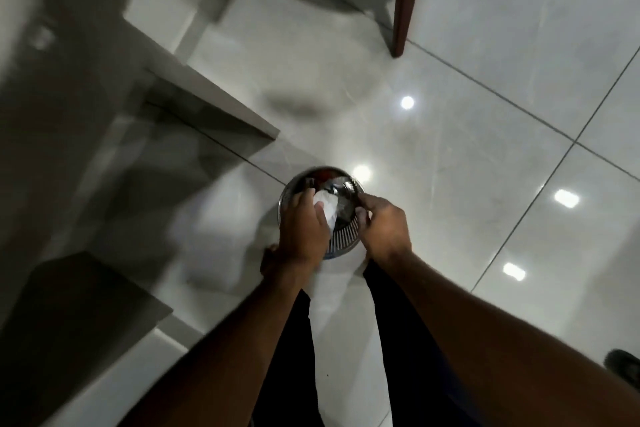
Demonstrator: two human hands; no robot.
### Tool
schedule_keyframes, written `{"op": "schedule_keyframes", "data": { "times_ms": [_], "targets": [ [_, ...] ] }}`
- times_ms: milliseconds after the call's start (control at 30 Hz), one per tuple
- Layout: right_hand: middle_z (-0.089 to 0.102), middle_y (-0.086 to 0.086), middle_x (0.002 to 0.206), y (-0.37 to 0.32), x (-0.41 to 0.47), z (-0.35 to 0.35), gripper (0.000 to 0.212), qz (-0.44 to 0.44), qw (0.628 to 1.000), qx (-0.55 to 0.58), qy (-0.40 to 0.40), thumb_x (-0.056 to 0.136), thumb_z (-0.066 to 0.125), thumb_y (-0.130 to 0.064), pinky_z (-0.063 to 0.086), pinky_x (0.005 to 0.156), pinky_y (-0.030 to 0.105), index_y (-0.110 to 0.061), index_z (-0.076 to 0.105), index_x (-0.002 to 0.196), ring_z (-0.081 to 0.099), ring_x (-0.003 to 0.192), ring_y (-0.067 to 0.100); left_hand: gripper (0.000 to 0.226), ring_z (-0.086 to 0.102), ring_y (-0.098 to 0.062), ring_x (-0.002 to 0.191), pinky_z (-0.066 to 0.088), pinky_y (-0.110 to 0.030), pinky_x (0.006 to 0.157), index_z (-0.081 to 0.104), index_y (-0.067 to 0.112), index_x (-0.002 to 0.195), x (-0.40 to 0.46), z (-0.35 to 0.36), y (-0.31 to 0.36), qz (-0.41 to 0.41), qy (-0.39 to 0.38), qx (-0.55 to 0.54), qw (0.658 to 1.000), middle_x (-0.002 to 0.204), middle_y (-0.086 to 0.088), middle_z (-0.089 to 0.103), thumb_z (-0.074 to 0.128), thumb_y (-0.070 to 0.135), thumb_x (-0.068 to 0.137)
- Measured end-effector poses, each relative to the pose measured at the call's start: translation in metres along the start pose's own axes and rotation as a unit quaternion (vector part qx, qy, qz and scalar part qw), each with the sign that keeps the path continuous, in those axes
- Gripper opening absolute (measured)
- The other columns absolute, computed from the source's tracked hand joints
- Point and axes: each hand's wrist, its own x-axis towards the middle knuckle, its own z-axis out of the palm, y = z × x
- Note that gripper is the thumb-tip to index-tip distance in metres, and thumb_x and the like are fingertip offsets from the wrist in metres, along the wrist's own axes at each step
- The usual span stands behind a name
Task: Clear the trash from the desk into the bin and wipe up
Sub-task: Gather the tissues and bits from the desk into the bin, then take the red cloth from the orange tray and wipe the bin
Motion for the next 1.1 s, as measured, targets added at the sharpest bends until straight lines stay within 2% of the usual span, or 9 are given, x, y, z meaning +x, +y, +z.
{"op": "schedule_keyframes", "data": {
  "times_ms": [167, 267, 333, 400, 500, 700, 900, 1033, 1100],
  "targets": [
    [0.060, 0.011, 0.137, -0.061, -0.034, -0.083, 0.038, -0.138, 0.983, 0.042, 0.116, 0.096, 0.055, -0.017, 0.038, 0.109, 0.030, -0.014, 0.057, 0.134, 0.054, 0.128, 0.025, 0.040, 0.057, -0.041, 0.125, 0.049, -0.050, 0.106, 0.057, -0.008, 0.130, -0.031, -0.085, 0.087, 0.192, 0.116, 0.012, 0.974, 0.131, -0.025, 0.063, 0.047, 0.006, 0.094],
    [0.057, 0.017, 0.140, -0.118, -0.044, -0.144, 0.039, -0.203, 0.961, 0.023, 0.185, 0.095, 0.057, -0.008, 0.034, 0.113, 0.036, -0.002, 0.056, 0.134, 0.051, 0.132, 0.029, 0.045, 0.051, -0.039, 0.135, 0.044, -0.048, 0.112, 0.054, -0.006, 0.135, -0.038, -0.157, 0.143, 0.344, 0.232, 0.083, 0.906, 0.140, -0.024, 0.058, 0.032, 0.010, 0.100],
    [0.055, 0.018, 0.141, -0.168, -0.046, -0.185, 0.040, -0.242, 0.949, 0.006, 0.200, 0.096, 0.055, -0.008, 0.030, 0.115, 0.038, -0.001, 0.054, 0.135, 0.048, 0.135, 0.031, 0.046, 0.046, -0.039, 0.139, 0.039, -0.050, 0.115, 0.051, -0.004, 0.138, -0.034, -0.216, 0.176, 0.372, 0.311, 0.114, 0.867, 0.144, -0.024, 0.054, 0.033, 0.013, 0.100],
    [0.050, 0.018, 0.146, -0.221, -0.042, -0.219, 0.043, -0.286, 0.935, -0.005, 0.208, 0.098, 0.051, -0.010, 0.030, 0.118, 0.041, 0.000, 0.049, 0.139, 0.042, 0.139, 0.030, 0.049, 0.041, -0.039, 0.142, 0.033, -0.052, 0.118, 0.046, -0.004, 0.141, -0.019, -0.279, 0.195, 0.342, 0.375, 0.127, 0.852, 0.148, -0.025, 0.049, 0.042, 0.011, 0.095],
    [0.043, 0.018, 0.151, -0.301, -0.033, -0.257, 0.046, -0.364, 0.905, -0.012, 0.219, 0.100, 0.047, -0.013, 0.027, 0.120, 0.045, 0.000, 0.043, 0.144, 0.033, 0.145, 0.028, 0.062, 0.032, -0.039, 0.147, 0.026, -0.052, 0.121, 0.037, -0.004, 0.146, 0.016, -0.371, 0.190, 0.222, 0.410, 0.153, 0.871, 0.154, -0.026, 0.040, 0.049, 0.026, 0.093],
    [0.033, 0.019, 0.157, -0.433, 0.000, -0.295, 0.054, -0.462, 0.860, -0.081, 0.200, 0.097, 0.047, -0.012, 0.019, 0.122, 0.045, 0.000, 0.034, 0.148, 0.023, 0.149, 0.029, 0.085, 0.017, -0.039, 0.152, 0.017, -0.054, 0.125, 0.023, -0.006, 0.151, 0.076, -0.449, 0.110, -0.027, 0.266, 0.128, 0.955, 0.162, -0.027, 0.023, 0.045, 0.051, 0.092],
    [0.045, 0.022, 0.148, -0.538, 0.061, -0.301, 0.047, -0.449, 0.865, -0.153, 0.166, 0.097, 0.046, -0.015, 0.025, 0.120, 0.040, 0.002, 0.043, 0.142, 0.037, 0.141, 0.032, 0.104, 0.024, -0.040, 0.149, 0.025, -0.056, 0.120, 0.029, -0.006, 0.149, 0.096, -0.438, 0.083, -0.048, 0.269, 0.151, 0.950, 0.158, -0.027, 0.032, 0.060, 0.055, 0.070],
    [0.067, 0.019, 0.108, -0.592, 0.098, -0.302, 0.023, -0.379, 0.906, -0.144, 0.124, 0.094, 0.051, -0.025, 0.052, 0.089, 0.043, -0.008, 0.058, 0.107, 0.062, 0.098, 0.035, 0.106, 0.011, -0.036, 0.154, 0.015, -0.053, 0.125, 0.017, -0.004, 0.154, 0.101, -0.439, 0.082, -0.057, 0.257, 0.153, 0.952, 0.164, -0.023, 0.020, 0.050, 0.056, 0.073],
    [0.068, 0.015, 0.106, -0.607, 0.117, -0.295, 0.027, -0.342, 0.917, -0.189, 0.083, 0.093, 0.056, -0.032, 0.054, 0.086, 0.042, -0.011, 0.057, 0.109, 0.063, 0.093, 0.031, 0.105, 0.006, -0.035, 0.155, 0.011, -0.051, 0.126, 0.012, -0.002, 0.155, 0.103, -0.440, 0.082, -0.059, 0.253, 0.152, 0.954, 0.165, -0.023, 0.014, 0.047, 0.055, 0.074]
  ]
}}
